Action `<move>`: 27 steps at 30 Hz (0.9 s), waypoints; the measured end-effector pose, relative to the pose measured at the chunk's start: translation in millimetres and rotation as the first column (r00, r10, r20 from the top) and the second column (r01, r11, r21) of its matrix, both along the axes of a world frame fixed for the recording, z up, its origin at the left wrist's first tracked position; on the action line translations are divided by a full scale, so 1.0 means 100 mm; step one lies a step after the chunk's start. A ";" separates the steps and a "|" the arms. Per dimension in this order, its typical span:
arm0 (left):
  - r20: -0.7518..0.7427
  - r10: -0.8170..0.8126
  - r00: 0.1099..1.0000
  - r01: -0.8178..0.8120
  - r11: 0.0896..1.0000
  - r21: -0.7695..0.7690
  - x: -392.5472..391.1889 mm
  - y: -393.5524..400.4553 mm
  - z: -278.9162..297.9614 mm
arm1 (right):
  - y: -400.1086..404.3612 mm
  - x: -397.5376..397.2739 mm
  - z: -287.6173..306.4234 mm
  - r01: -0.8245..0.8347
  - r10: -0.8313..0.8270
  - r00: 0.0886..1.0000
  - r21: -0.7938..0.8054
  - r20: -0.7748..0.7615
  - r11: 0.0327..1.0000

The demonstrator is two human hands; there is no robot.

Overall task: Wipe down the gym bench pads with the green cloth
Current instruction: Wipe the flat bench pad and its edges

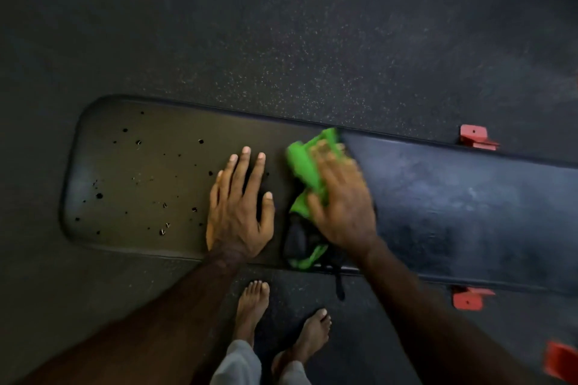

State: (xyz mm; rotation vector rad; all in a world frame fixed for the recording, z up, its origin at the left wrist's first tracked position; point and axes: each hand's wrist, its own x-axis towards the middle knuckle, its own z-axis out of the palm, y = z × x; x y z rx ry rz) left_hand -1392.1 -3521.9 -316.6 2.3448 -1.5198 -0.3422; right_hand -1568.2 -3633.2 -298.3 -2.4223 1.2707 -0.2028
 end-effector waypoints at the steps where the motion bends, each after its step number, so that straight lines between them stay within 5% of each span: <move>1: -0.005 -0.005 1.000 0.005 1.000 0.001 -0.01 0.00 0.00 | -0.14 -0.02 -0.01 0.201 -0.201 0.979 -0.015 0.041 0.979; 4: -0.017 0.007 1.000 -0.007 1.000 0.016 0.03 0.01 -0.01 | -0.20 0.45 0.04 0.594 -0.594 0.802 0.014 0.055 0.804; 5: -0.021 -0.003 1.000 0.003 1.000 0.017 0.05 0.01 -0.01 | -0.16 0.63 0.07 0.532 -0.532 0.846 0.008 0.030 0.847; 7: -0.024 -0.015 1.000 0.015 1.000 0.012 0.06 0.03 -0.01 | -0.09 0.74 0.09 0.115 -0.116 0.993 0.019 0.023 0.993; 9: -0.016 -0.019 1.000 0.019 1.000 -0.006 0.05 0.03 -0.01 | -0.30 0.61 0.06 -0.226 0.225 0.974 0.021 0.010 0.974; 10: -0.020 -0.009 1.000 0.009 1.000 -0.004 0.06 0.03 -0.01 | -0.41 0.60 0.03 -0.215 0.215 0.976 -0.001 0.013 0.977; 13: -0.043 0.003 0.999 -0.002 1.000 0.025 0.06 0.03 -0.01 | -0.43 0.77 -0.01 0.293 -0.288 0.954 -0.053 0.078 0.955; 15: -0.057 0.009 0.998 -0.007 0.999 0.034 0.05 0.02 0.01 | -0.28 0.93 -0.02 0.431 -0.424 0.900 -0.059 0.096 0.901; 19: -0.131 0.009 0.991 -0.006 1.000 0.025 0.07 0.01 0.05 | -0.27 0.87 -0.05 0.407 -0.396 0.911 -0.092 0.115 0.909; 23: -0.315 -0.009 0.949 -0.045 0.985 -0.165 0.30 0.04 0.14 | -0.25 0.90 -0.08 0.430 -0.424 0.902 -0.099 0.081 0.897; 27: -0.226 0.085 0.970 -0.116 0.985 -0.126 1.05 0.03 0.21 | -0.26 0.89 -0.08 0.423 -0.418 0.905 -0.086 0.075 0.902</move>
